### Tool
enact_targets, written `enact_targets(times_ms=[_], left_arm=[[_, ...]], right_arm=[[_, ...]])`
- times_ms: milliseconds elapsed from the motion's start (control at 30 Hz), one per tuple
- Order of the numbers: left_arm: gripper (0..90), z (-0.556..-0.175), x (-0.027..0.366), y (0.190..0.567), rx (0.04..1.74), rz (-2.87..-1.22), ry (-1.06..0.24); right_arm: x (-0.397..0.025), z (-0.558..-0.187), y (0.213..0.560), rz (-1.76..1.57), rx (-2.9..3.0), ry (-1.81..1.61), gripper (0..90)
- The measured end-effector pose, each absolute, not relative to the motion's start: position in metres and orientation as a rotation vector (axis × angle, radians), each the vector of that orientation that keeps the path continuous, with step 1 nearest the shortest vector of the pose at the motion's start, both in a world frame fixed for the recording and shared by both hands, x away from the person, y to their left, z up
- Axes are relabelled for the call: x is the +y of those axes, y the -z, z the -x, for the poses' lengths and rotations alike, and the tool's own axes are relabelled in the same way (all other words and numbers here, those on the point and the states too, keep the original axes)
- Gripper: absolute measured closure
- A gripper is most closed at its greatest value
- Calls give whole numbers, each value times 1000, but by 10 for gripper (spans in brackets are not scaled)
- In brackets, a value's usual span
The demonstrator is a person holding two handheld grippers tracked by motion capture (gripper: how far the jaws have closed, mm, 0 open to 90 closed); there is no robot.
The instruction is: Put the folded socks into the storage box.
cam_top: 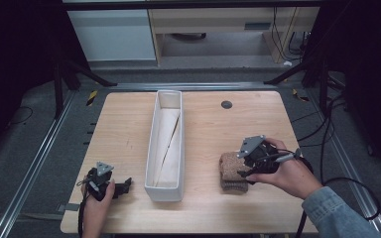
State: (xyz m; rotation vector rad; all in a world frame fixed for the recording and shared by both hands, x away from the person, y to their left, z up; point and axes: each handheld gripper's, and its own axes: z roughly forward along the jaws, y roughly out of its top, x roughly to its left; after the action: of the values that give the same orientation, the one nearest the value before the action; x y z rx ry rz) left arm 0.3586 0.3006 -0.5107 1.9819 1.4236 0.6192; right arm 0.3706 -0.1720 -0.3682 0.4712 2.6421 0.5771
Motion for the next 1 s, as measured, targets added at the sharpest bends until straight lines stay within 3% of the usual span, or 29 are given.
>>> enact_targets(times_ms=[667,1000], left_arm=[[0,-358,300,511,1418,-1982,-618],[0,-358,300,511,1417,-1983,-618]], right_arm=[[-149,-369,411,-358,2781,-540,226],[-148,-373,413,-356,2798,-533,215]])
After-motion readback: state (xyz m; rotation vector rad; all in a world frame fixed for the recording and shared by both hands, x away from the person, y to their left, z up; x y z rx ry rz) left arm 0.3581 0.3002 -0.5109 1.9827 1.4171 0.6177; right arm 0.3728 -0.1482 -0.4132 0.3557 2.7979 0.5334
